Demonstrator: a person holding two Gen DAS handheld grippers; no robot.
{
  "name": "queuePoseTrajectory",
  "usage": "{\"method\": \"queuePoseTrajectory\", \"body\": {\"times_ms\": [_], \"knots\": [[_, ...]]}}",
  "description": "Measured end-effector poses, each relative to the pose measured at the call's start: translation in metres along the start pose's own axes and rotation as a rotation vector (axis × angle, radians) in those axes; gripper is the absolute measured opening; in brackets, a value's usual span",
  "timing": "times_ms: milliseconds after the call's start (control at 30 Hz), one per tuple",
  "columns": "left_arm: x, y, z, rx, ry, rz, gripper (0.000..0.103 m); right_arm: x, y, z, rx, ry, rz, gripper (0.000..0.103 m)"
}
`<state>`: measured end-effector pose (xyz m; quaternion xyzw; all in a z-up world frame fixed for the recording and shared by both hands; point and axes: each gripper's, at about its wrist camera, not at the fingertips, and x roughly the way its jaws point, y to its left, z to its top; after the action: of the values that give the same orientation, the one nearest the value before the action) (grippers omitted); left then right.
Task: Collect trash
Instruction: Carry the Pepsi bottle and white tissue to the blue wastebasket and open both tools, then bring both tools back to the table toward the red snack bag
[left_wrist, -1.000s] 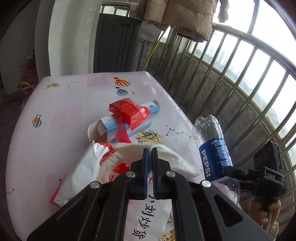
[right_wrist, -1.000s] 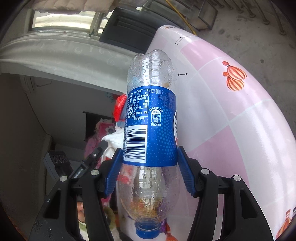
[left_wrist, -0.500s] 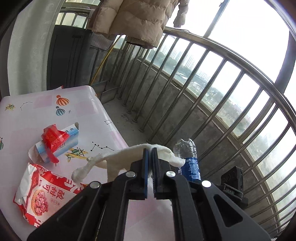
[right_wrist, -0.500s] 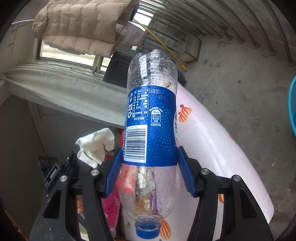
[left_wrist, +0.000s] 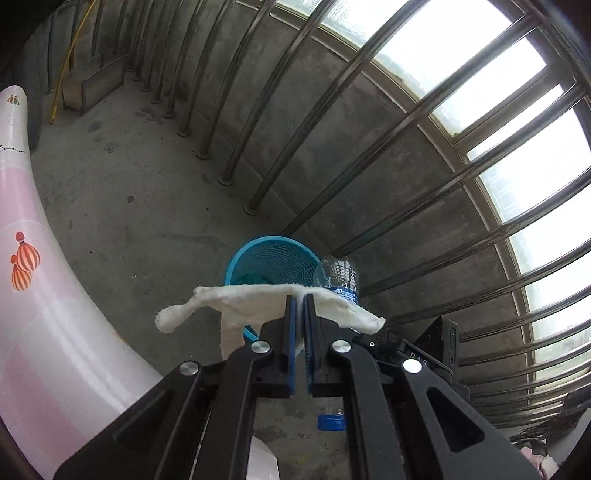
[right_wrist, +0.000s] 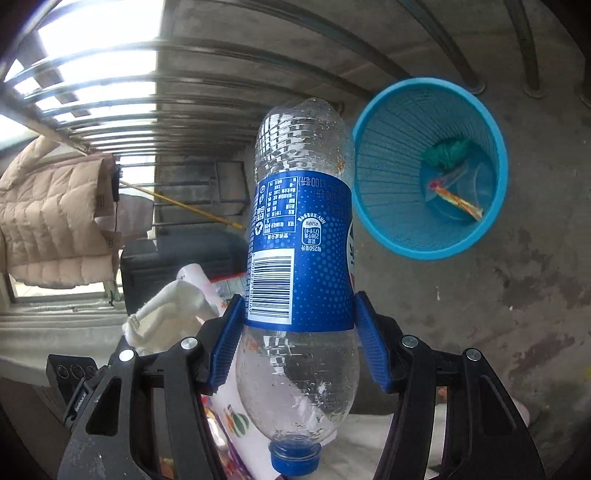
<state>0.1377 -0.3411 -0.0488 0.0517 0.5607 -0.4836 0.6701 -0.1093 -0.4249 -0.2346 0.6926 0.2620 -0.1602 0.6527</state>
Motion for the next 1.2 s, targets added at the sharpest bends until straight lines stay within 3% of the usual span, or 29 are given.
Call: {"method": "queuePoseTrajectory", "body": {"times_ms": [100, 167, 200, 267, 367, 600, 800, 1033, 1200], "knots": [[0.057, -0.018, 0.013, 0.019, 0.055, 0.008, 0.004, 0.004, -0.025, 0.024, 0.084, -0.018, 0.028, 0.059], [0.093, -0.029, 0.022, 0.046, 0.089, 0.014, 0.021, 0.014, -0.043, 0.044, 0.148, -0.033, 0.033, 0.061], [0.107, -0.032, 0.027, 0.044, 0.102, 0.019, 0.041, 0.021, -0.05, 0.052, 0.168, -0.04, 0.035, 0.067], [0.12, -0.032, 0.031, 0.023, 0.076, 0.041, 0.044, 0.029, -0.069, 0.066, 0.235, -0.065, 0.002, 0.067], [0.113, -0.021, 0.027, -0.015, 0.051, 0.033, 0.049, 0.031, -0.087, 0.067, 0.293, -0.071, 0.026, 0.067], [0.049, 0.004, 0.013, -0.042, -0.049, 0.046, 0.05, 0.022, -0.08, 0.059, 0.239, -0.08, 0.015, 0.067], [-0.034, 0.017, -0.018, -0.022, -0.171, 0.132, 0.05, 0.01, -0.031, 0.053, 0.079, -0.099, 0.046, 0.067], [-0.146, 0.049, -0.085, -0.028, -0.364, 0.261, 0.05, 0.005, 0.057, 0.014, -0.184, -0.059, 0.087, 0.067], [-0.214, 0.084, -0.147, -0.09, -0.487, 0.364, 0.05, 0.017, 0.116, -0.037, -0.388, 0.045, 0.134, 0.067]]}}
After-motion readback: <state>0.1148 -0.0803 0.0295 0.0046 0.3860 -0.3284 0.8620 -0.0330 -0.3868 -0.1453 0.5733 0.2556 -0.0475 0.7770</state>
